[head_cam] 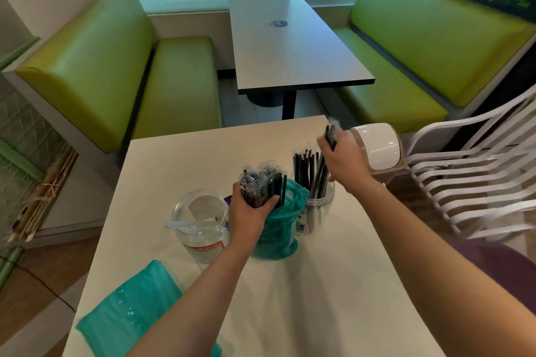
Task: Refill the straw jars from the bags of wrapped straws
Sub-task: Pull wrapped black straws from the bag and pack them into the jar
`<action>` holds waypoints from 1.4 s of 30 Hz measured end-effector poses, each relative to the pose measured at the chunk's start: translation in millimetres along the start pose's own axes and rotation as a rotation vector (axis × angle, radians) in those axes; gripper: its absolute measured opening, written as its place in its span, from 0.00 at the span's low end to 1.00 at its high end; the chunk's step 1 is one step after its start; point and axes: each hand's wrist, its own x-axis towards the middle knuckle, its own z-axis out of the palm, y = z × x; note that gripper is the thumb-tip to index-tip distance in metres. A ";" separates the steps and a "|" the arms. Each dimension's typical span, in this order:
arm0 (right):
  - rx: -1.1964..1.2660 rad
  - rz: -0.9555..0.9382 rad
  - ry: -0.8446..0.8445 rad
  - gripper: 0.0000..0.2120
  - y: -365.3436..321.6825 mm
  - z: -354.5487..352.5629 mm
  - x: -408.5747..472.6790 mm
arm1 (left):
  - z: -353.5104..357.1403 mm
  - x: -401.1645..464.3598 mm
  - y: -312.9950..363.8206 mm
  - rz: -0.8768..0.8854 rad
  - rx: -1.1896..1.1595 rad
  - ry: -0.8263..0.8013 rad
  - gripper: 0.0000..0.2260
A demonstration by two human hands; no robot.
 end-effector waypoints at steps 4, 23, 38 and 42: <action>-0.143 0.094 -0.169 0.20 25.9 20.4 4.3 | -1.6 -0.5 -1.1 0.002 -0.010 -0.004 0.29; 0.131 0.201 0.002 0.32 20.6 34.9 -20.6 | -10.8 1.7 -6.3 -0.035 -0.054 -0.052 0.33; 0.164 0.022 -0.389 0.26 5.7 53.7 -77.9 | -13.2 -0.9 -18.8 -0.029 -0.060 -0.157 0.36; 0.131 0.003 -0.373 0.20 8.9 55.9 -82.4 | -10.9 -2.7 -17.1 -0.011 -0.055 -0.172 0.33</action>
